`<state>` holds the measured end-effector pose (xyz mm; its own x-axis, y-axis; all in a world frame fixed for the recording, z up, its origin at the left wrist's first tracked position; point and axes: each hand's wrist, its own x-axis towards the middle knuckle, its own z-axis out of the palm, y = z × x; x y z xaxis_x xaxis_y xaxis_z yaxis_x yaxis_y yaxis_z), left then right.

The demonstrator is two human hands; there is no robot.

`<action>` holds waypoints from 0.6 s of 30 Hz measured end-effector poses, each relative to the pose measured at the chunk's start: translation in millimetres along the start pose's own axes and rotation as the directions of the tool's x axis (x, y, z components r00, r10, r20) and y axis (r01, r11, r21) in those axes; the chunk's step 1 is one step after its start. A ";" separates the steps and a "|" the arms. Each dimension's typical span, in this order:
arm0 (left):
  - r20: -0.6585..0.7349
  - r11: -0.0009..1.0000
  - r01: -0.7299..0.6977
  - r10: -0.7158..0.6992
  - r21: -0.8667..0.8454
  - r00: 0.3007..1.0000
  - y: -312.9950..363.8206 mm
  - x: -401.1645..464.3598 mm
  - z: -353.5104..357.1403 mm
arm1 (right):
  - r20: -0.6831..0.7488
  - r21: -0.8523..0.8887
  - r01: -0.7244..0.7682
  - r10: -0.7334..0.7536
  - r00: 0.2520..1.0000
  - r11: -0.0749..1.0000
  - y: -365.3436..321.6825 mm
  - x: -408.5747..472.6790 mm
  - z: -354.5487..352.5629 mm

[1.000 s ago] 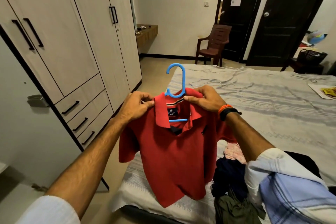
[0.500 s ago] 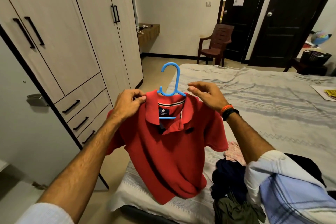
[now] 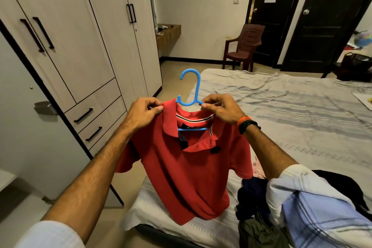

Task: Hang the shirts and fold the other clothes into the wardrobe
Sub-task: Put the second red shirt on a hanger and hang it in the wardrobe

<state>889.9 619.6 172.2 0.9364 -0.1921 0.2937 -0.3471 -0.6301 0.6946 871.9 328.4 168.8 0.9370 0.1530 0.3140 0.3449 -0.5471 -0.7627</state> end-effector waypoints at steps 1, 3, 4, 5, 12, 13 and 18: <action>0.004 0.999 -0.022 0.022 0.029 1.000 1.2 -0.1 0.3 | 0.008 -0.012 0.017 -0.017 1.000 1.000 -2.3 1.5 1.4; 0.004 0.998 -0.049 0.049 0.039 0.999 2.5 -1.4 -0.1 | -0.014 0.001 0.048 -0.048 0.999 0.999 -4.2 3.5 1.9; 0.016 0.998 -0.058 0.058 0.037 0.998 3.1 -2.7 -2.0 | -0.044 0.015 0.059 -0.058 0.997 0.998 -4.2 3.3 1.2; 0.027 0.997 -0.069 0.067 0.043 0.997 2.7 -3.5 -4.5 | -0.074 0.020 0.071 -0.069 0.995 0.997 -4.5 3.4 -0.9; 0.037 0.991 0.027 -0.033 0.134 0.999 -9.3 -14.1 -14.5 | -0.089 0.025 0.044 -0.042 0.995 0.999 -5.0 5.4 -14.2; 0.084 0.991 0.020 -0.032 0.134 0.996 -6.4 -13.0 -12.8 | -0.094 0.017 0.047 -0.045 0.995 0.999 -5.1 5.3 -12.2; 0.016 0.995 -0.030 0.029 0.096 0.999 14.3 -7.0 8.1 | -0.119 0.004 0.044 -0.043 0.992 0.999 -7.7 3.4 0.2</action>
<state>878.7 605.9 174.8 0.9267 -0.2219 0.3034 -0.3687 -0.6932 0.6193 872.5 333.2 175.7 0.9080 0.0777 0.4117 0.3862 -0.5362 -0.7505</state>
